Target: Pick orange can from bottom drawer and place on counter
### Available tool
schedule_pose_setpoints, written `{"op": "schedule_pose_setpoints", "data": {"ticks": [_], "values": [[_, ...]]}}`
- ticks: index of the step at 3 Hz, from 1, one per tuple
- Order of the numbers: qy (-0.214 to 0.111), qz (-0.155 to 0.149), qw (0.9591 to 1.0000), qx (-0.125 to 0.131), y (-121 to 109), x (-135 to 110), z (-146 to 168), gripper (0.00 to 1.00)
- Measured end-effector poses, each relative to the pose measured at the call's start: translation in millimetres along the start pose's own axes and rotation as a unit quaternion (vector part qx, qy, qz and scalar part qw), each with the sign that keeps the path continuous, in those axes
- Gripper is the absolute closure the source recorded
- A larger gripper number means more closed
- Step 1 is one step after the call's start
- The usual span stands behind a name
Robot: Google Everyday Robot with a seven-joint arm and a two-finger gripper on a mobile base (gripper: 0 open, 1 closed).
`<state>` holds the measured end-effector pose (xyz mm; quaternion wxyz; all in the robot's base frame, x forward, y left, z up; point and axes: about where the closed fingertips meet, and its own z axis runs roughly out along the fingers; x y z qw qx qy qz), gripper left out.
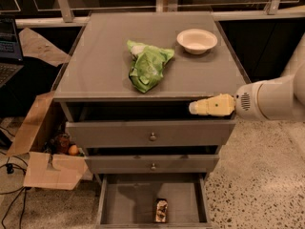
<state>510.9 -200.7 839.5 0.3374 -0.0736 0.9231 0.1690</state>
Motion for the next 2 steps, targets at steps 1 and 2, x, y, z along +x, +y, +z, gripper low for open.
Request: {"op": "schedule_pose_setpoints", "data": {"ticks": [1,2], "values": [[0.007,0.042,0.9991,-0.008,-4,11,32,0.00],[0.033,0.074,0.9964,-0.025,0,24,68,0.00]]}}
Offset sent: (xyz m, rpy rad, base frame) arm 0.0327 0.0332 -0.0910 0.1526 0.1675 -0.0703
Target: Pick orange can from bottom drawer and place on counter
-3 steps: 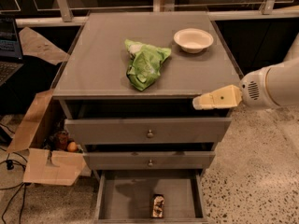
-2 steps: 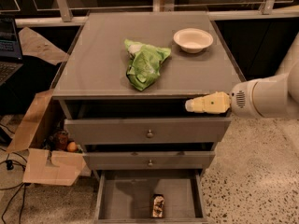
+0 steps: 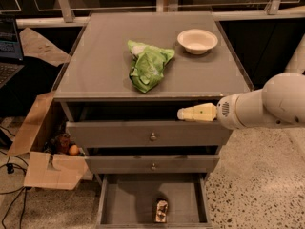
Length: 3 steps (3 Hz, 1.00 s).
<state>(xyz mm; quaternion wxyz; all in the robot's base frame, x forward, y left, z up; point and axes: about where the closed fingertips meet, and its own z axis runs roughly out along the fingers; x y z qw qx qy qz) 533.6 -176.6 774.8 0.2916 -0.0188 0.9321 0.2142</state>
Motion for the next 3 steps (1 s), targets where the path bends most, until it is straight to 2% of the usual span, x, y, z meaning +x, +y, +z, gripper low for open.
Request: {"op": "schedule_pose_setpoints", "data": {"ticks": [1,2,3], "values": [[0.019,0.017,0.9996,-0.008,0.9,8.6,16.8,0.00],[0.020,0.018,0.9996,-0.008,1.0,8.8,17.2,0.00],[0.020,0.008,0.9996,-0.018,7.1,9.6,15.7,0.00]]}}
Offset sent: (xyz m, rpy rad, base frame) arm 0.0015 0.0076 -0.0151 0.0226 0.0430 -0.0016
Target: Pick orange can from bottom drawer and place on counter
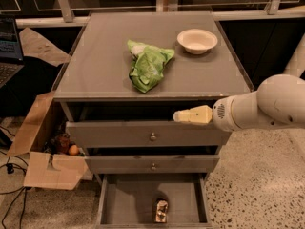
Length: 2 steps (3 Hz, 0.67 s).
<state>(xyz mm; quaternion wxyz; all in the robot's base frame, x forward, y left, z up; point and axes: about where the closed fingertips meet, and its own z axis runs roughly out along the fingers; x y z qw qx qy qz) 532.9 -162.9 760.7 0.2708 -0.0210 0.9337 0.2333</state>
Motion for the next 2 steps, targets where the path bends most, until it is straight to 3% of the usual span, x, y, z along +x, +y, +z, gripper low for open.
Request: {"op": "schedule_pose_setpoints", "data": {"ticks": [1,2], "values": [[0.041,0.030,0.9983,-0.028,5,35,31,0.00],[0.084,0.063,0.9943,-0.020,2,77,66,0.00]]}}
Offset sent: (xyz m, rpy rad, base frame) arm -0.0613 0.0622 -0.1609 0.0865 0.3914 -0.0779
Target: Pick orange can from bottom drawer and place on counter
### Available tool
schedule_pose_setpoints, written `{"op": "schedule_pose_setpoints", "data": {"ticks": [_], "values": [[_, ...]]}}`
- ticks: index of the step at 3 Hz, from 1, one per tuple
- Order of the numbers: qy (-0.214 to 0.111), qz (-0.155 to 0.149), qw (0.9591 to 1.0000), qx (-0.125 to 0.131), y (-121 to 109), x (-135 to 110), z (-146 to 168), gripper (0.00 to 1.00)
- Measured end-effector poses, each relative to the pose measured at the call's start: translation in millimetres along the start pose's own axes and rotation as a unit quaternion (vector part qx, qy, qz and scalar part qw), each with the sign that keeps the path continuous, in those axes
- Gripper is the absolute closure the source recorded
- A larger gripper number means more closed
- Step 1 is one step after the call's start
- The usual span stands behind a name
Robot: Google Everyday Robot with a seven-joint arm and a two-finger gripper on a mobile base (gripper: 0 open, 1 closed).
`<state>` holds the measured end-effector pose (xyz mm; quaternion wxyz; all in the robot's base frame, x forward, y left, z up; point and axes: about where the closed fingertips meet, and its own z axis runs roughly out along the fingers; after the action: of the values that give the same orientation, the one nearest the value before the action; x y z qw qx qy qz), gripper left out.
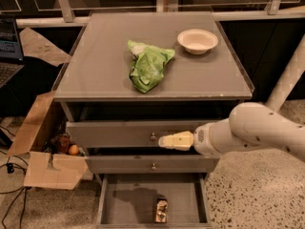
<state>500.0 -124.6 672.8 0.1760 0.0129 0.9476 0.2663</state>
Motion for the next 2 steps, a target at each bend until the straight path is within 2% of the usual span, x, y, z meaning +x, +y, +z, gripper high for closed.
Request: {"op": "schedule_pose_setpoints", "data": {"ticks": [1,2], "values": [[0.030,0.040,0.9984,0.027,-10,32,36,0.00],[0.015,0.067,0.9951,0.072,-20,63,67,0.00]]}}
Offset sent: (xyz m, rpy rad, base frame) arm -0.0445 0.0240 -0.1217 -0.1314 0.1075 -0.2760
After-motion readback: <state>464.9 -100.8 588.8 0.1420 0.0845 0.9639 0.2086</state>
